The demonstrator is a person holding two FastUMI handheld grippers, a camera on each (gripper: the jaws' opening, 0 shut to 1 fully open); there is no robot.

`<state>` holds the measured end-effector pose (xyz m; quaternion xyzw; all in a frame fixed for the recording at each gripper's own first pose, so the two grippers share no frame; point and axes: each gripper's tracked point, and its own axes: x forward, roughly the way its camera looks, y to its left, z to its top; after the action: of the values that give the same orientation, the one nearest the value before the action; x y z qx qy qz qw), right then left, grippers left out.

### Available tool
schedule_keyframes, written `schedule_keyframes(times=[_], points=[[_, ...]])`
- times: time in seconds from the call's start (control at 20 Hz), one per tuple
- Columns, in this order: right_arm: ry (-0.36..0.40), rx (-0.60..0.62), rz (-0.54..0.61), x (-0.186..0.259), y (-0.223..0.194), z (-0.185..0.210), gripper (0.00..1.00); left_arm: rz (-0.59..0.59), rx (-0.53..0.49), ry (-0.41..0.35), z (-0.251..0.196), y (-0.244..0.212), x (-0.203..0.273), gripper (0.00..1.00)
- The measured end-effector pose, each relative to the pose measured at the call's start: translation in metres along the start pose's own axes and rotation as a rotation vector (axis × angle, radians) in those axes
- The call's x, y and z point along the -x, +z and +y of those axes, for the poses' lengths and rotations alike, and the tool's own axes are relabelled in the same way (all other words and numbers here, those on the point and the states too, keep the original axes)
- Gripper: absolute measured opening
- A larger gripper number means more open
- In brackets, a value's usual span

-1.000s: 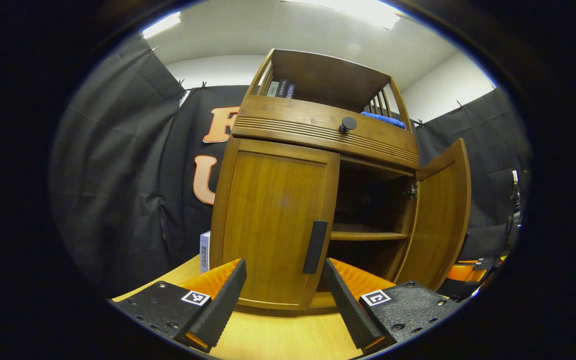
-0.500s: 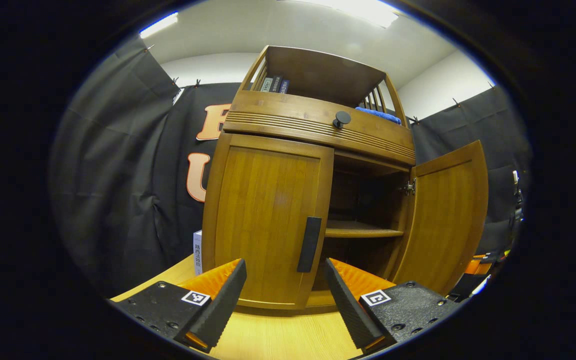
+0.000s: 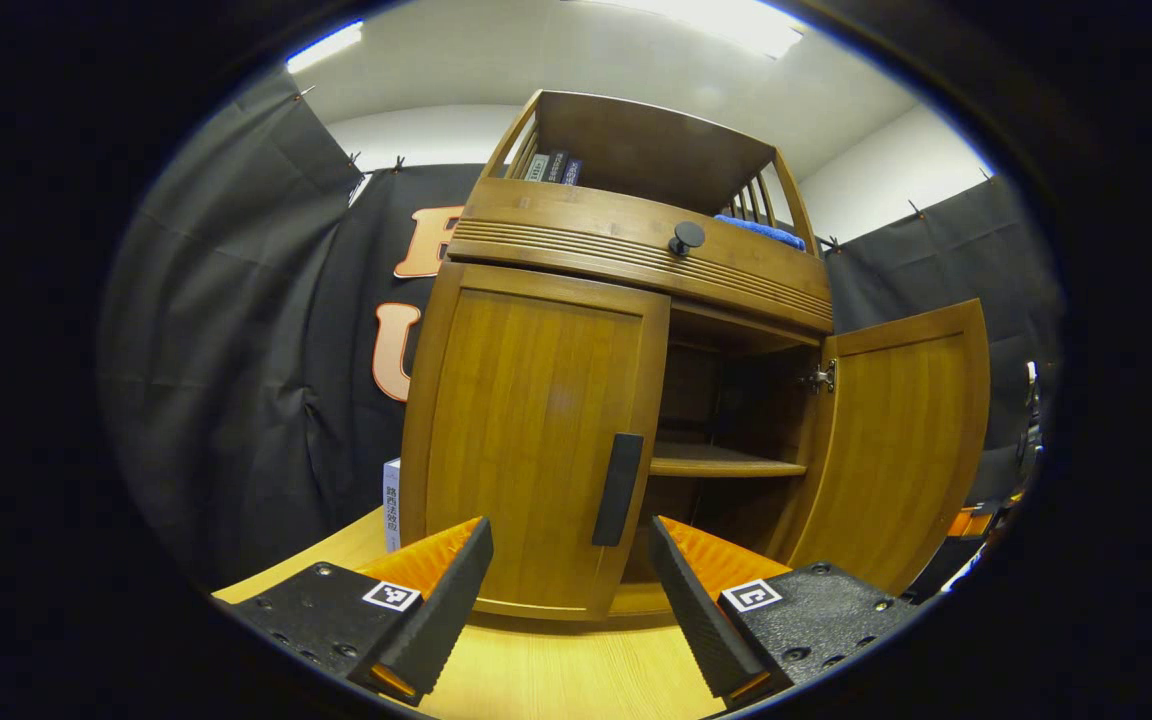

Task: Open the right door of the double-door shoe cabinet with the right hand, and open the left door with the left hand.

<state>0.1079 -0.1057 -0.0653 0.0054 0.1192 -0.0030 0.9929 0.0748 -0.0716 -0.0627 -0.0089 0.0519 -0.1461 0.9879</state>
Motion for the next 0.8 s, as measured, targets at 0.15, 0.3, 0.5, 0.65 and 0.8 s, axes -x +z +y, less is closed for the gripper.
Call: schedule_keyframes(times=[0.15, 0.3, 0.5, 0.65, 0.8], points=[[0.028, 0.017, 0.004, 0.001, 0.0, -0.01, 0.46, 0.002, 0.002, 0.031, 0.01, 0.0, 0.001, 0.91], [0.06, 0.014, 0.0, 0.0, 0.0, -0.019, 0.32, 0.001, 0.003, 0.055, 0.019, 0.002, 0.006, 0.91], [0.115, -0.041, -0.002, -0.002, 0.0, -0.026, 0.32, -0.002, 0.006, 0.059, 0.02, 0.006, 0.008, 0.92], [0.134, -0.098, 0.004, -0.003, -0.001, -0.025, 0.45, -0.004, 0.011, 0.056, 0.018, 0.006, 0.011, 0.92], [0.116, -0.095, -0.013, 0.002, -0.004, -0.024, 0.34, 0.003, 0.01, 0.05, 0.016, 0.005, 0.013, 0.92]])
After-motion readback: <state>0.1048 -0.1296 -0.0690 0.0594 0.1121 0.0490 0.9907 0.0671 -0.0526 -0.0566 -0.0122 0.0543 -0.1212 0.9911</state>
